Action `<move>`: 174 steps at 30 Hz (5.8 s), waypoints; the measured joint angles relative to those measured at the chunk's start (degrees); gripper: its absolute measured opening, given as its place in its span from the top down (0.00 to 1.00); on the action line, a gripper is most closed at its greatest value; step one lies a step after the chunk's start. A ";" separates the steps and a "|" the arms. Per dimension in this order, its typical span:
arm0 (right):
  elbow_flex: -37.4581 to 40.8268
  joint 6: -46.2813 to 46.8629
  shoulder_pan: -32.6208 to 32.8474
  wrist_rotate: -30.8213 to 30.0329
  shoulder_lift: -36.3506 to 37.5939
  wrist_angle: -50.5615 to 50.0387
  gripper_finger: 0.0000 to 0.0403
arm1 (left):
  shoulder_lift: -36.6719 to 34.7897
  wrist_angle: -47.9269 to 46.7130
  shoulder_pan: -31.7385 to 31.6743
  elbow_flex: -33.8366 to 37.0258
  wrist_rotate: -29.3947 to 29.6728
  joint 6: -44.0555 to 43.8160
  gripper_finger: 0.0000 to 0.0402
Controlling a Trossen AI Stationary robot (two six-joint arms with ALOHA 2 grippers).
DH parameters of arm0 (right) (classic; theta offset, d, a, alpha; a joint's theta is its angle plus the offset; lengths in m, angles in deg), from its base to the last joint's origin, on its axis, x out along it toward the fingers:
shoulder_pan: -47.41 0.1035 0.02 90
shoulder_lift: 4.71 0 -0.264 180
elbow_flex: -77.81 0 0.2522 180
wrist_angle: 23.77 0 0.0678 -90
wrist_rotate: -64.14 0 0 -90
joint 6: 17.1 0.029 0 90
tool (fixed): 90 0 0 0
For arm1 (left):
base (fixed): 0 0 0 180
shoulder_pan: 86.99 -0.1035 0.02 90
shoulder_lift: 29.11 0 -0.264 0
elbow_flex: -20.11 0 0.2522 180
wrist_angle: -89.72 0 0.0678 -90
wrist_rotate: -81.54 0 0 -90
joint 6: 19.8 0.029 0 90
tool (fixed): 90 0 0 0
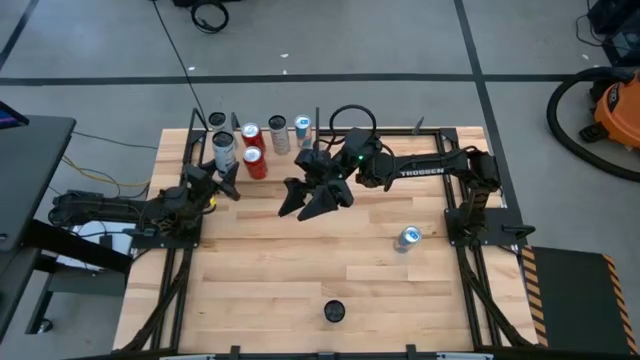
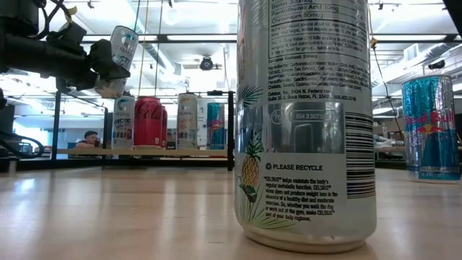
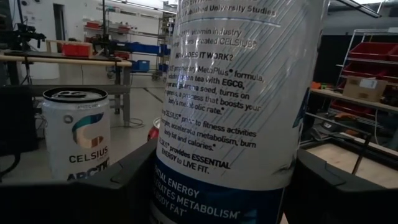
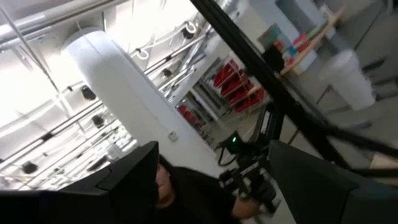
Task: Place canned beverage on shelf
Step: Put the blue-white soda can on the shelf aligned with the other blue-white soda can
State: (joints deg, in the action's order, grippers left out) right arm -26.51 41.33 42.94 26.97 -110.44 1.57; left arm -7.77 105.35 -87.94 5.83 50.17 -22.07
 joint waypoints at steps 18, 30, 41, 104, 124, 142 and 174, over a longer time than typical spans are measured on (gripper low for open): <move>0.02 -7.79 -1.52 -1.22 0.00 -9.61 0.22 | 0.00 -0.10 -0.01 0.04 -1.85 1.51 0.34; 0.04 -21.61 -9.13 -14.05 0.00 -23.79 0.22 | 0.02 -0.16 0.16 -0.72 -16.65 1.39 0.34; 0.04 -23.00 -10.68 -32.18 -0.04 -22.47 0.22 | 0.02 -0.67 0.35 -0.87 -23.27 0.14 0.34; -3.89 -63.09 -6.23 -30.02 -0.07 -30.77 0.22 | 27.79 5.84 -3.64 -23.92 -43.82 -0.02 0.31; -3.91 -65.12 -6.19 -33.05 -0.04 -32.10 0.37 | 33.04 7.21 -8.17 -26.49 -49.73 -2.38 0.31; -3.80 -65.04 -6.14 -33.27 -0.33 -34.04 0.37 | 32.70 8.05 -8.28 -26.56 -52.57 4.20 0.21; -3.89 -61.00 -6.77 -35.35 -0.11 -47.51 0.37 | 24.74 -57.21 -13.38 -57.48 -56.61 7.03 0.11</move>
State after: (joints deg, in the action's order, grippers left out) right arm -30.40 -19.67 36.17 -8.38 -110.55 -45.95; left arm 16.97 48.14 -101.32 -51.65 -6.44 -15.03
